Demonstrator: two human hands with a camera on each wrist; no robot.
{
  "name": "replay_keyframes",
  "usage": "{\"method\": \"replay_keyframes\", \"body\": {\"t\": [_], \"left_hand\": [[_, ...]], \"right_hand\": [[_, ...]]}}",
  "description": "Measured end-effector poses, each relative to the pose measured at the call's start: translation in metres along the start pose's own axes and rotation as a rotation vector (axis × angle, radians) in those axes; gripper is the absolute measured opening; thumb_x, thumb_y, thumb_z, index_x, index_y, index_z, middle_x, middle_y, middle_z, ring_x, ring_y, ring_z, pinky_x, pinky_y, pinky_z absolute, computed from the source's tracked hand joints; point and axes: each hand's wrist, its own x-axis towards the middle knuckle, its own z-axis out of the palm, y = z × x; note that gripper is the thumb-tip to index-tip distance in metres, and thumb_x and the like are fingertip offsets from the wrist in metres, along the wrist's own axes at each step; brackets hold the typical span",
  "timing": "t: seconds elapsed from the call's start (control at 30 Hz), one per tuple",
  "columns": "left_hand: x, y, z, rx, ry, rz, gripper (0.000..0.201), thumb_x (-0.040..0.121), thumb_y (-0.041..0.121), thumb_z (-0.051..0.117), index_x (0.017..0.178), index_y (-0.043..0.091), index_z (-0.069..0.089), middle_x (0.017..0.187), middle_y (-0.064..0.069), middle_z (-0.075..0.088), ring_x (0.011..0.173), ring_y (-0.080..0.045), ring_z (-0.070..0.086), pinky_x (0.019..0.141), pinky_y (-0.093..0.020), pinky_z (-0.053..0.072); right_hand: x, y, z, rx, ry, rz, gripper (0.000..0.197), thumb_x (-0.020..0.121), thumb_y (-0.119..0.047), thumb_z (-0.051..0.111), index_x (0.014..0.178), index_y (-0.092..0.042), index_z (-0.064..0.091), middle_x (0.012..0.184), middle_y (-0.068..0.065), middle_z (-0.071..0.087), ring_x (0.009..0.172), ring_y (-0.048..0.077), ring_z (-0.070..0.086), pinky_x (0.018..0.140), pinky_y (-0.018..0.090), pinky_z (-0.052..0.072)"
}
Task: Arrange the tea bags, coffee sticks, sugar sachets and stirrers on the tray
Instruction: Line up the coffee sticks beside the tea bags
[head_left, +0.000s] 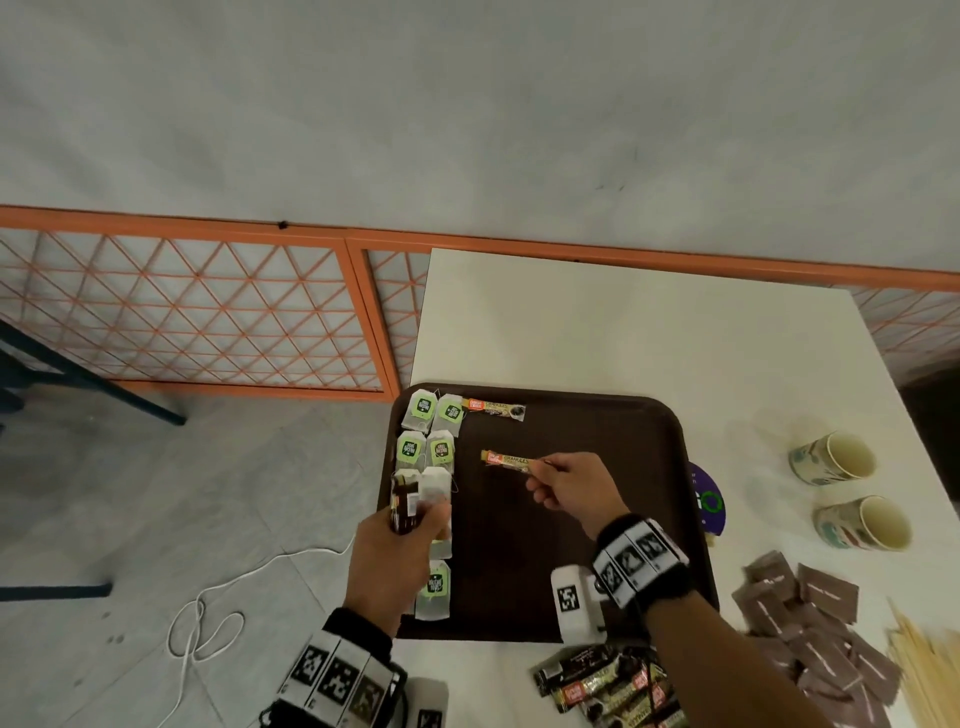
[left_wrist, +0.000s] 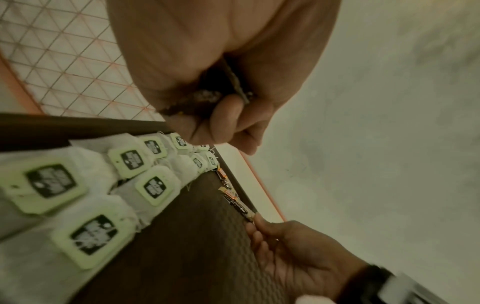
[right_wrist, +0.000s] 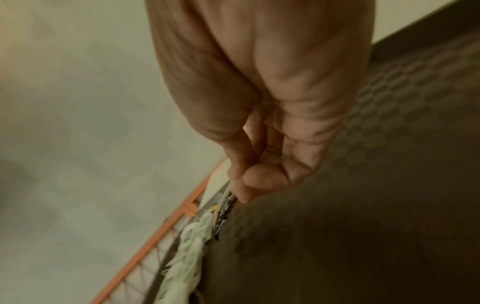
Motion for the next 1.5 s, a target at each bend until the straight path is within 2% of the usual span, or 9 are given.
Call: {"method": "replay_keyframes", "body": {"t": [0.17,0.3,0.47,0.8,1.03,1.2,1.27,1.37,1.5], "left_hand": [[-0.001,-0.005,-0.018,0.038,-0.061,0.016,0.014,0.086,0.01,0.069,0.074,0.004,0.068,0.065,-0.004,0.065,0.036,0.0,0.046,0.045,-0.016,0.037],[0.005,-0.009,-0.026,0.071,-0.061,0.019,0.025,0.088,0.015,0.069,0.074,-0.005,0.064,0.058,-0.004,0.059,0.037,-0.003,0.041,0.048,-0.022,0.036],[0.008,-0.012,-0.033,0.022,-0.113,-0.053,0.026,0.087,0.021,0.07,0.082,-0.004,0.065,0.057,-0.001,0.055,0.04,-0.008,0.037,0.042,-0.023,0.033],[0.007,-0.002,-0.04,-0.063,-0.133,-0.087,0.033,0.085,0.039,0.07,0.073,0.01,0.058,0.054,0.0,0.049,0.043,-0.012,0.037,0.042,-0.023,0.034],[0.007,0.006,-0.04,-0.096,-0.199,-0.078,0.057,0.082,0.067,0.046,0.062,0.014,0.054,0.052,-0.004,0.047,0.044,-0.015,0.041,0.045,-0.025,0.037],[0.012,0.014,-0.024,-0.574,-0.276,-0.269,0.051,0.087,0.064,0.042,0.066,0.019,0.046,0.06,0.0,0.045,0.048,-0.012,0.04,0.042,-0.023,0.029],[0.01,0.018,-0.014,-0.624,-0.281,-0.273,0.054,0.089,0.065,0.038,0.068,0.017,0.049,0.065,-0.002,0.048,0.055,-0.015,0.049,0.051,-0.028,0.041],[0.002,0.018,0.001,-0.616,-0.293,-0.274,0.061,0.084,0.066,0.043,0.078,0.014,0.074,0.092,-0.012,0.07,0.094,-0.029,0.067,0.091,-0.046,0.05],[-0.009,0.016,0.015,-0.596,-0.318,-0.283,0.053,0.085,0.065,0.046,0.081,0.022,0.078,0.108,-0.014,0.068,0.109,-0.033,0.063,0.102,-0.051,0.045]], "right_hand": [[0.034,-0.007,0.005,-0.064,0.167,0.046,0.025,0.087,-0.029,0.073,0.098,-0.008,0.068,0.077,0.01,0.072,0.055,0.014,0.066,0.055,0.025,0.057],[0.03,-0.003,0.003,-0.568,0.345,-0.131,0.021,0.088,-0.037,0.068,0.099,-0.021,0.062,0.097,-0.001,0.062,0.087,0.018,0.06,0.075,0.034,0.051],[0.041,0.0,0.022,-0.829,0.173,-0.449,0.011,0.093,-0.026,0.063,0.103,-0.022,0.065,0.104,-0.004,0.048,0.102,0.016,0.048,0.082,0.036,0.051],[0.074,-0.015,0.04,-0.724,0.268,-0.455,0.008,0.091,-0.017,0.065,0.099,-0.017,0.068,0.101,-0.001,0.047,0.1,0.024,0.055,0.082,0.039,0.05],[0.044,-0.028,0.038,-0.64,0.316,-0.526,0.008,0.089,-0.019,0.068,0.096,-0.017,0.067,0.096,-0.003,0.053,0.082,0.017,0.057,0.077,0.036,0.051],[-0.06,-0.041,0.055,-0.493,-0.077,-0.664,0.013,0.09,-0.037,0.066,0.092,-0.024,0.067,0.084,-0.015,0.064,0.075,0.002,0.061,0.071,0.013,0.047],[-0.094,-0.041,0.062,-0.412,-0.187,-0.669,0.025,0.084,-0.045,0.069,0.098,-0.024,0.067,0.084,-0.012,0.066,0.072,0.005,0.061,0.067,0.012,0.048],[-0.113,-0.031,0.068,-0.397,-0.192,-0.768,0.04,0.08,-0.045,0.075,0.111,-0.024,0.062,0.097,-0.013,0.066,0.084,0.002,0.061,0.077,0.015,0.05],[-0.114,-0.016,0.052,-0.43,-0.144,-0.82,0.037,0.089,-0.029,0.068,0.124,-0.031,0.059,0.11,-0.006,0.063,0.097,0.002,0.06,0.09,0.014,0.048]]}}
